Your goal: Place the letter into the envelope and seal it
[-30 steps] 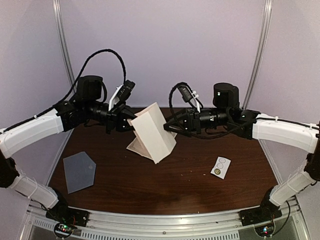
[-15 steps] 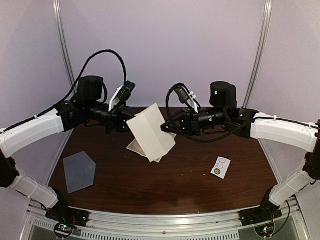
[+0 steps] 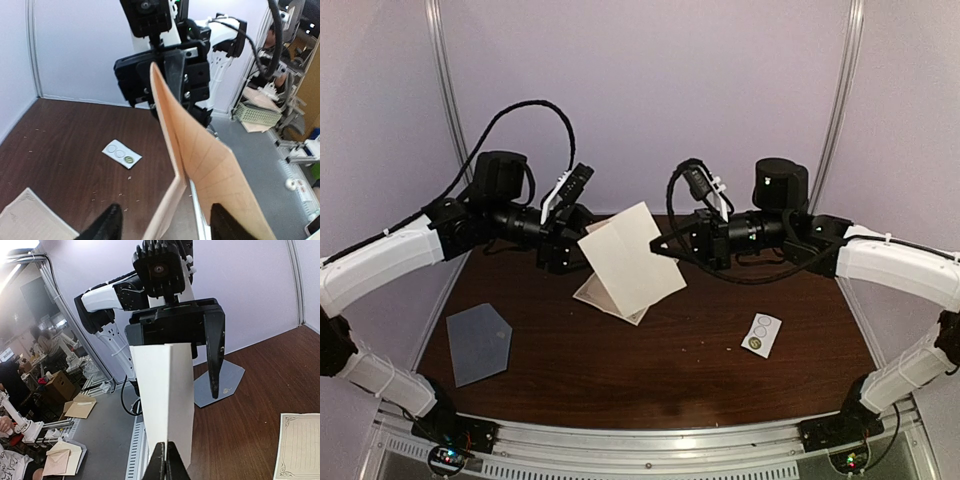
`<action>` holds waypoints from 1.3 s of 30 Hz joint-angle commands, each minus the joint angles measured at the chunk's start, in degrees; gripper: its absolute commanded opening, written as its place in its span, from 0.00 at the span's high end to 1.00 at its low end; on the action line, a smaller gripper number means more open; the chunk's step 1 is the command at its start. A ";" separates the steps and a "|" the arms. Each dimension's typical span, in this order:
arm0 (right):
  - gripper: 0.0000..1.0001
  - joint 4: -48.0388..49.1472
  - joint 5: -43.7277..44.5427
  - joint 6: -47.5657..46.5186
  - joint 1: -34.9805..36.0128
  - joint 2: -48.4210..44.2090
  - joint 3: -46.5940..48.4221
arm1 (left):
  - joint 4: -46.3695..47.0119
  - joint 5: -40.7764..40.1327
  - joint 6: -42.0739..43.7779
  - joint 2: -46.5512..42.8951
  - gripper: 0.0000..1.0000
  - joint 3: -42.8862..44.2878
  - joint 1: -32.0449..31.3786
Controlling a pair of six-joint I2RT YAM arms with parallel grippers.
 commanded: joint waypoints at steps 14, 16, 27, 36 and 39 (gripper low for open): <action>1.00 -14.99 8.54 -7.33 -1.97 -4.00 0.64 | -8.16 -19.43 4.37 -6.94 0.09 5.76 0.41; 1.00 -15.04 7.66 -7.62 -1.42 -3.75 1.02 | -8.28 -17.83 4.41 -3.96 0.09 6.44 0.18; 1.00 -21.82 8.68 -11.69 0.99 -0.27 5.03 | -6.41 -7.83 4.55 6.23 0.05 10.08 -3.40; 1.00 -24.51 11.05 -13.99 1.20 1.56 7.59 | -6.47 -6.02 4.60 8.09 0.64 8.33 -3.50; 1.00 -24.72 11.48 -14.24 1.20 1.53 7.89 | -7.90 -6.34 5.55 8.97 0.71 8.67 -3.50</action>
